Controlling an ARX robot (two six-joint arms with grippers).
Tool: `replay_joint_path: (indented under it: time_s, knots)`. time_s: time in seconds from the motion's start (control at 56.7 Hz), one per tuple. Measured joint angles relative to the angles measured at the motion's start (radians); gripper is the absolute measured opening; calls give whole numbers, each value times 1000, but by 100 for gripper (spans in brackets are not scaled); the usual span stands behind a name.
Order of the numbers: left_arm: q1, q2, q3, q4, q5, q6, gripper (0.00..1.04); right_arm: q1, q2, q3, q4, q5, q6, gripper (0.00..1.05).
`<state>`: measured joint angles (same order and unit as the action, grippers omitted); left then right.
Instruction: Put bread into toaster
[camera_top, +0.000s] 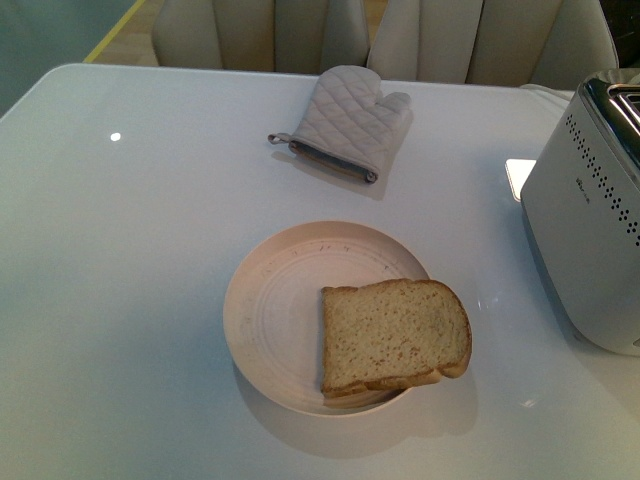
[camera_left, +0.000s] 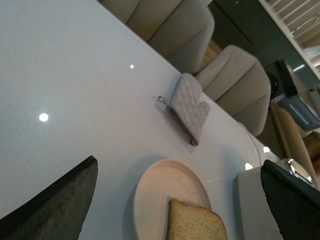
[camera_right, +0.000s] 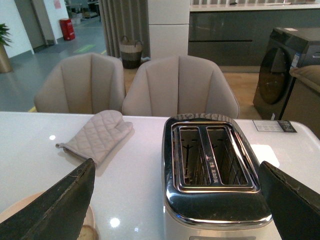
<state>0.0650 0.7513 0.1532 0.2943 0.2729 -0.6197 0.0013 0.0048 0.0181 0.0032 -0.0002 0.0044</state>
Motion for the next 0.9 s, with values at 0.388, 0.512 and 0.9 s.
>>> replay_joint_path:
  time_s: [0.388, 0.512, 0.9]
  knots:
    - [-63, -277, -141, 175, -273, 570, 36, 0, 0, 0, 0, 0, 0, 96]
    - [-63, -344, -141, 110, -273, 594, 12, 0, 0, 0, 0, 0, 0, 96]
    - [-63, -498, -141, -40, -273, 604, 3, 0, 0, 0, 0, 0, 0, 96]
